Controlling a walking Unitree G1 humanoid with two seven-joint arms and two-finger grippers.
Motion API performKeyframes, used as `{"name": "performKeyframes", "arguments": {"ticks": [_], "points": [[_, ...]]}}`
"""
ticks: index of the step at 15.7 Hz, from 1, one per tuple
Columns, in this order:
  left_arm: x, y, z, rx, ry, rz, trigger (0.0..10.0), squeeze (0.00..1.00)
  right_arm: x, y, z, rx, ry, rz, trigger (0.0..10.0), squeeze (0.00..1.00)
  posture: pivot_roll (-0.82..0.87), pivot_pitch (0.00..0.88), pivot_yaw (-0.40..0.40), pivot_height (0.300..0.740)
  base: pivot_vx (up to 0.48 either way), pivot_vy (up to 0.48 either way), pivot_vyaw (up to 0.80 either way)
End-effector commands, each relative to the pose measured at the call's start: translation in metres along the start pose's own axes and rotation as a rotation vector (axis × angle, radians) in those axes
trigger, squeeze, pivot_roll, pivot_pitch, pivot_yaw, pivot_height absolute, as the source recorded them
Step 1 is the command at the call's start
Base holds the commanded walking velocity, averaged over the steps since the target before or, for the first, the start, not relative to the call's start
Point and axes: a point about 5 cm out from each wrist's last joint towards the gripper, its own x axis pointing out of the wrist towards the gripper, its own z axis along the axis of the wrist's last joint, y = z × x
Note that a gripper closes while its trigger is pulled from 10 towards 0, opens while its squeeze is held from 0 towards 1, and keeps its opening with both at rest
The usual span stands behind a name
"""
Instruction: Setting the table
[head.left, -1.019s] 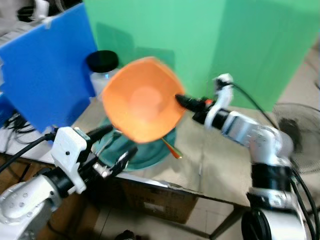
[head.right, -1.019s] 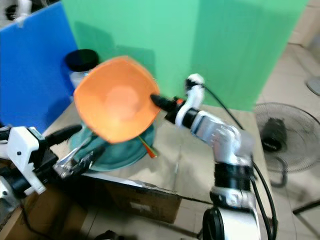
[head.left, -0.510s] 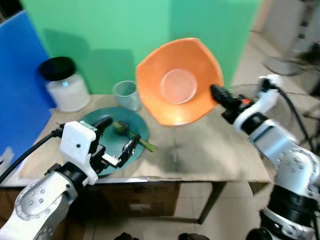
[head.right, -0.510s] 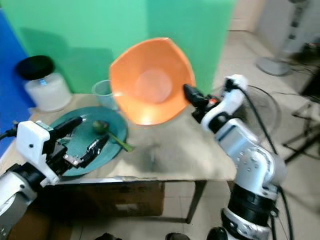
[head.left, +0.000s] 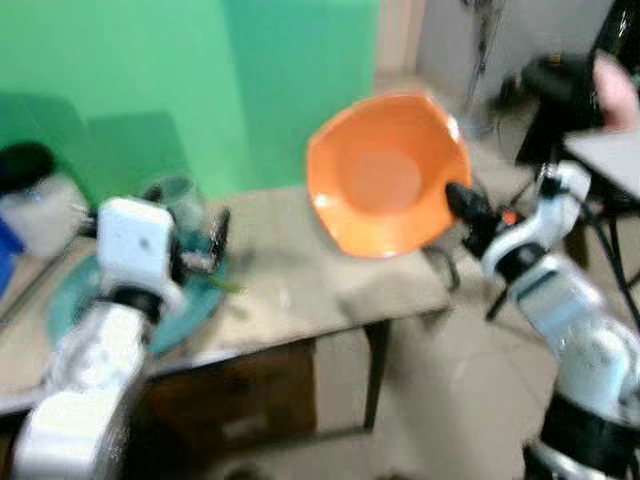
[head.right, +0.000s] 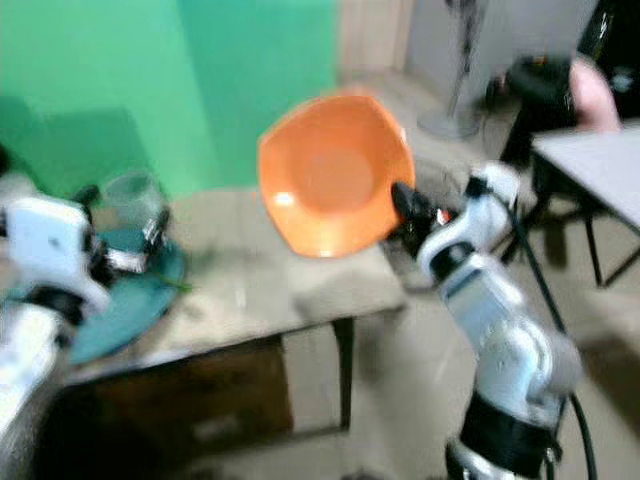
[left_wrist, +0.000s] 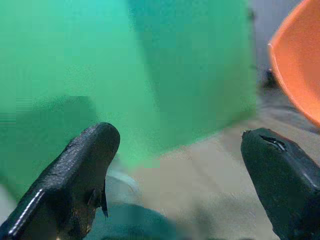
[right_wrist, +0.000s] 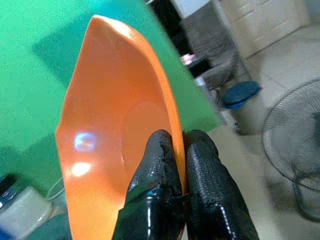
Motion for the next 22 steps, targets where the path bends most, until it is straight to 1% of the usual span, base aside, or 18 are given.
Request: {"name": "performKeyframes", "arguments": {"ticks": [1, 2, 3, 4, 6, 7, 8, 9, 10, 13, 16, 18, 22], "points": [[0.001, 0.004, 0.004, 0.006, -0.007, 0.026, 10.0, 0.0, 0.003, 0.01, 0.007, -0.03, -0.042, 0.025, 10.0, 0.0, -0.06, 0.0, 0.07, 0.74, 0.0, 0.0, -0.74], [0.001, 0.005, 0.003, 0.015, -0.003, 0.035, 10.0, 0.0, 0.003, 0.01, 0.007, -0.04, -0.044, 0.017, 10.0, 0.0, -0.07, 0.0, 0.065, 0.74, 0.0, 0.0, -0.74], [0.001, 0.004, 0.0, -0.007, 0.01, 0.048, 10.0, 0.0, 0.003, 0.009, 0.008, -0.049, -0.043, 0.008, 10.0, 0.0, -0.07, 0.0, 0.057, 0.74, 0.0, 0.0, -0.74], [0.0, 0.005, -0.001, -0.034, 0.016, 0.067, 10.0, 0.0, 0.002, 0.009, 0.008, -0.08, -0.036, -0.007, 10.0, 0.0, -0.07, 0.0, 0.053, 0.74, 0.0, 0.0, -0.74], [0.0, 0.013, -0.001, 0.074, -0.004, 0.132, 10.0, 0.0, 0.001, 0.003, 0.006, -0.114, -0.042, -0.074, 10.0, 0.0, -0.07, 0.0, 0.04, 0.74, 0.0, 0.0, -0.74], [0.0, 0.016, -0.002, 0.06, 0.006, 0.154, 10.0, 0.0, 0.001, -0.001, 0.006, -0.116, -0.051, -0.109, 10.0, 0.0, -0.07, 0.0, 0.035, 0.74, 0.0, 0.0, -0.74], [0.001, 0.02, -0.001, 0.059, 0.002, 0.176, 10.0, 0.0, -0.001, -0.01, 0.006, -0.116, -0.078, -0.186, 10.0, 0.0, -0.06, 0.0, 0.031, 0.74, 0.0, 0.0, -0.74], [0.004, 0.021, 0.001, 0.09, -0.007, 0.157, 10.0, 0.0, -0.002, -0.016, 0.007, -0.126, -0.096, -0.233, 10.0, 0.0, -0.06, 0.0, 0.034, 0.74, 0.0, 0.0, -0.74], [0.008, 0.021, 0.002, 0.084, -0.017, 0.143, 10.0, 0.0, -0.003, -0.019, 0.006, -0.144, -0.102, -0.257, 10.0, 0.0, -0.07, 0.0, 0.046, 0.74, 0.0, 0.0, -0.74], [0.013, 0.016, 0.003, 0.042, -0.029, 0.097, 10.0, 0.0, -0.006, -0.022, 0.01, -0.184, -0.124, -0.291, 10.0, 0.0, -0.08, 0.0, 0.061, 0.74, 0.0, 0.0, -0.74], [0.014, 0.015, 0.001, 0.016, -0.029, 0.104, 10.0, 0.0, -0.007, -0.021, 0.012, -0.197, -0.133, -0.293, 10.0, 0.0, -0.09, 0.0, 0.065, 0.74, 0.275, 0.0, -0.74], [0.012, 0.015, -0.002, 0.0, -0.021, 0.114, 10.0, 0.0, -0.007, -0.021, 0.013, -0.215, -0.137, -0.297, 10.0, 0.0, -0.09, 0.0, 0.058, 0.74, 0.294, 0.0, -0.74], [0.009, 0.016, -0.004, -0.001, -0.019, 0.131, 10.0, 0.0, -0.005, -0.022, 0.013, -0.214, -0.124, -0.301, 10.0, 0.0, -0.09, 0.0, 0.034, 0.74, 0.301, 0.0, -0.74]]}}
